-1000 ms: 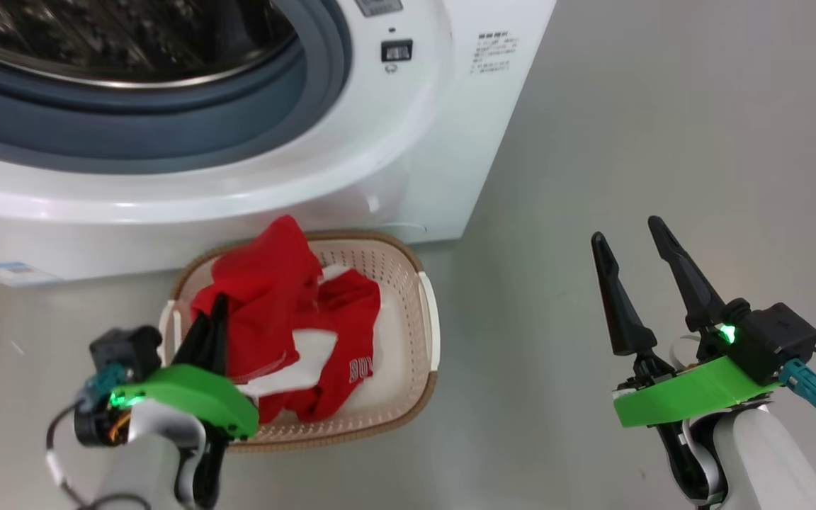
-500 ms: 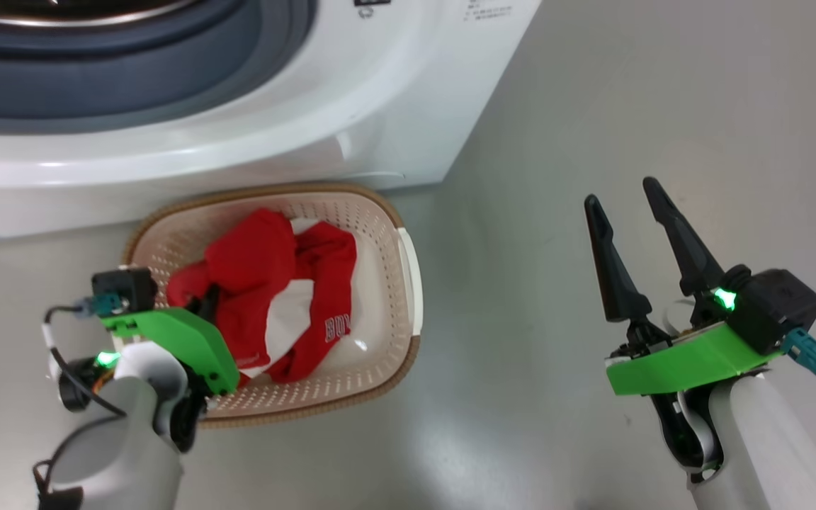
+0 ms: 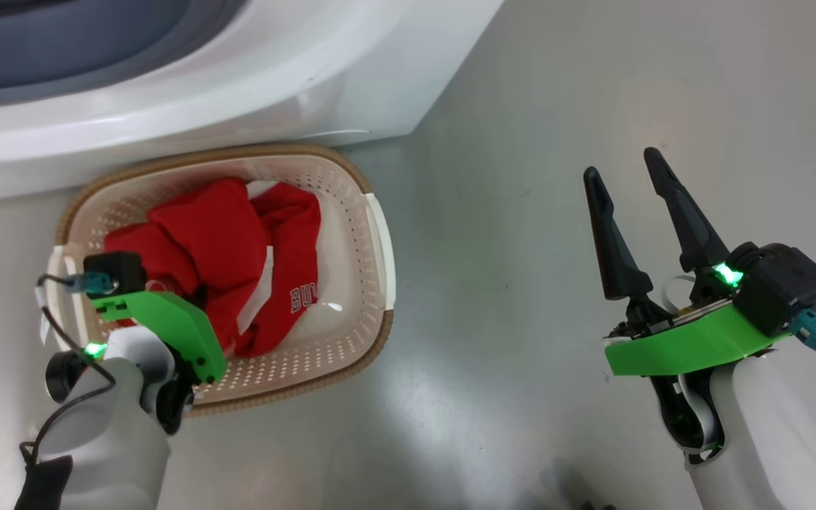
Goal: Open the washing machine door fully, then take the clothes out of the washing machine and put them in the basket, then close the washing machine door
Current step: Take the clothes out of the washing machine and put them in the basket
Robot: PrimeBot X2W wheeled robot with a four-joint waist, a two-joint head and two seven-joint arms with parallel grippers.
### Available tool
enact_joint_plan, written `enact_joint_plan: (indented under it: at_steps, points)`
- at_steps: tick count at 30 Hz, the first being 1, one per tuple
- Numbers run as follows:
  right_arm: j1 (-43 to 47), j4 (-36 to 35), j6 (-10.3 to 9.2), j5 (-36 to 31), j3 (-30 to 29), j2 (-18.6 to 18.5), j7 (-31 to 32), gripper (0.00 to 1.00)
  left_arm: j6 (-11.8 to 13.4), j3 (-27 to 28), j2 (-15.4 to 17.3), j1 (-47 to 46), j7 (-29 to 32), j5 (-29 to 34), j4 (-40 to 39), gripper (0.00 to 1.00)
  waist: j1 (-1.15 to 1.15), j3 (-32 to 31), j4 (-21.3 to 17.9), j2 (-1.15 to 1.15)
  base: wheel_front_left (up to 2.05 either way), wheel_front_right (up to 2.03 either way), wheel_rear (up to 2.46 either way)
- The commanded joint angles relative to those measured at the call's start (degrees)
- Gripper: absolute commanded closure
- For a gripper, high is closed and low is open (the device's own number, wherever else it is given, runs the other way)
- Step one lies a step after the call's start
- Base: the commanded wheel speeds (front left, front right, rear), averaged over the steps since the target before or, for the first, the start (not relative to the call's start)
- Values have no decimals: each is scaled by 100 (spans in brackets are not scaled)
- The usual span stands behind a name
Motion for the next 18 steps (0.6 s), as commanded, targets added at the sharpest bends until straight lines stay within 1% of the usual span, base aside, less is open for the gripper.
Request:
enact_joint_plan:
  at_steps: [1, 6, 7, 9, 10, 11, 12, 13, 18]
  points:
    - [6, -141, 28, 122, 149, 0, -37, 0, -14, 68, 197, -14, 52, 29, 32, 100, 0, 80, -76, 0, 0, 0, 0]
    - [-22, -132, 28, 153, 181, 0, -37, 0, -23, -49, 224, -109, 86, 67, 195, 100, 0, 128, -111, 0, 0, 0, 0]
    - [-31, -127, 28, 156, 177, 0, -37, 0, -24, -67, 221, -124, 83, 68, 214, 96, 0, 135, -110, 0, 0, 0, 0]
    - [-52, -121, 28, 161, 167, 0, -37, 0, -27, -81, 206, -148, 40, 47, 241, 84, 0, 141, -100, 0, 0, 0, 0]
    - [-60, -118, 28, 164, 164, 0, -37, 0, -28, -94, 203, -157, -9, 46, 249, 73, 0, 138, -95, 0, 0, 0, 0]
    - [-65, -114, 28, 166, 160, 0, -37, 0, -29, -109, 201, -164, -65, 49, 256, 58, 0, 130, -89, 0, 0, 0, 0]
    - [-67, -107, 28, 166, 156, 0, -37, 0, -30, -126, 203, -167, -118, 54, 264, 25, 0, 119, -83, 0, 0, 0, 0]
    - [-70, -98, 28, 167, 148, 0, -37, 0, -31, -141, 204, -165, -160, 56, 273, 0, 0, 103, -75, 0, 0, 0, 0]
    - [-46, -16, 28, 141, 69, 0, -37, 0, -36, -212, 141, -107, -508, 37, 254, 0, 0, -78, 1, 0, 0, 0, 0]
